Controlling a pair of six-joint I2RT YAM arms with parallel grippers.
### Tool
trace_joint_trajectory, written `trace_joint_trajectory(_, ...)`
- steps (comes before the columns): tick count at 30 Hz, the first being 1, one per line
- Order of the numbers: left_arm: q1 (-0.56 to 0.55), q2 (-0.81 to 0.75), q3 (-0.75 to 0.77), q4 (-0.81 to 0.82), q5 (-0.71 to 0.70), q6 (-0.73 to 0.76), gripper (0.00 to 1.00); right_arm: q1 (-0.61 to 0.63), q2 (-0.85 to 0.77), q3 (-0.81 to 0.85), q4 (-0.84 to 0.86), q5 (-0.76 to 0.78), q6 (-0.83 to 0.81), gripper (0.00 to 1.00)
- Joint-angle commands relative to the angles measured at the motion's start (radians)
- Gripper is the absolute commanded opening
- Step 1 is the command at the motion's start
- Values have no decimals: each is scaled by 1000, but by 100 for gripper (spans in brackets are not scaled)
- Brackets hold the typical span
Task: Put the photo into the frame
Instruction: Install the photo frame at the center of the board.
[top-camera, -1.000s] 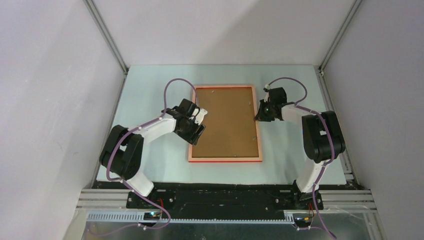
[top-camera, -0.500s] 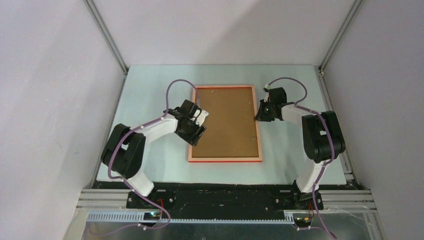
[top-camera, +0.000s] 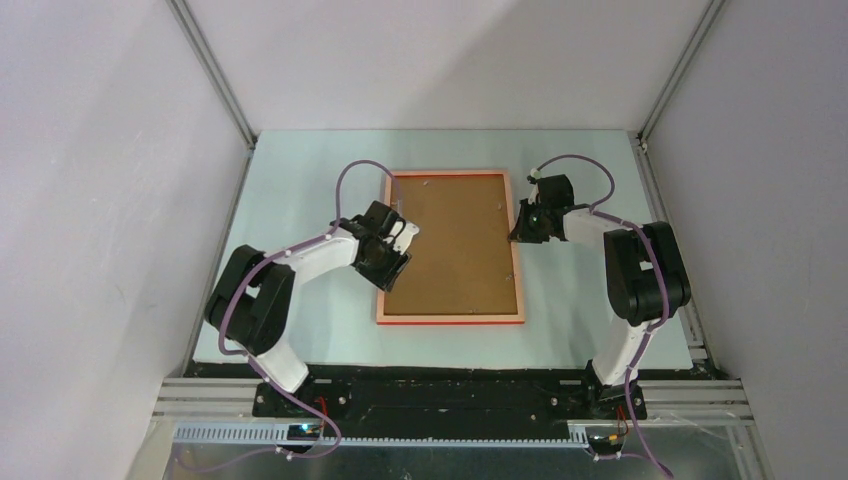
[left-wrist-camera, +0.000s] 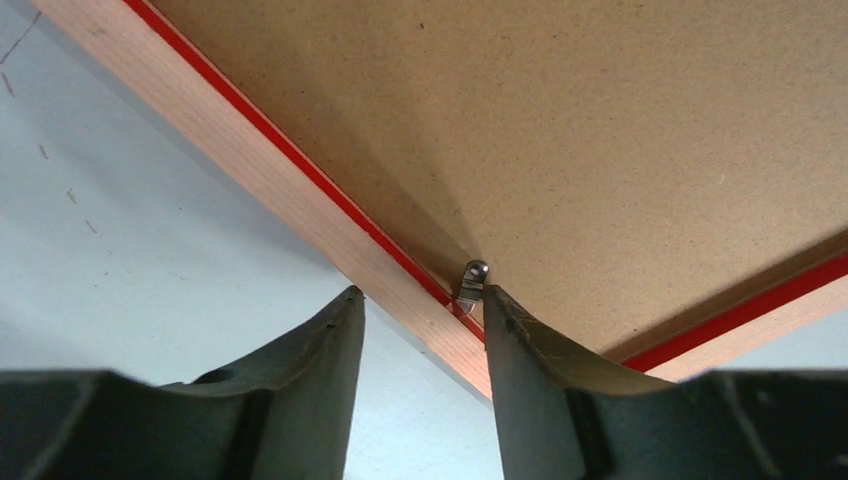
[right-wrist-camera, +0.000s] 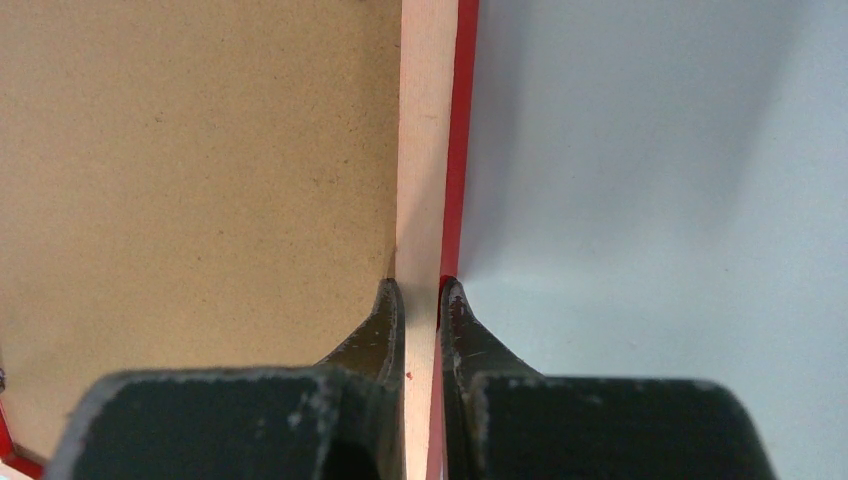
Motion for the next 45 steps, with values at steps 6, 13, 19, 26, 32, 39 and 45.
trace_joint_trajectory(6,-7,25,8,30,-14,18,41,-4,1,16,72,-66,12,0)
trace_joint_trajectory(13,-7,21,5,31,-4,22,39,-6,1,16,72,-66,12,0)
trace_joint_trajectory(19,-7,-20,-1,29,-1,24,64,-7,2,16,71,-70,11,0)
trace_joint_trajectory(26,-2,-73,7,28,-7,33,77,-7,-5,16,75,-88,-12,0)
trace_joint_trajectory(32,49,-68,72,29,-1,50,81,-5,-18,16,78,-113,-43,0)
trace_joint_trajectory(39,170,65,225,30,95,-54,79,5,-15,16,85,-146,-52,0)
trace_joint_trajectory(45,207,182,326,29,107,-127,75,6,-27,16,77,-164,-54,0)
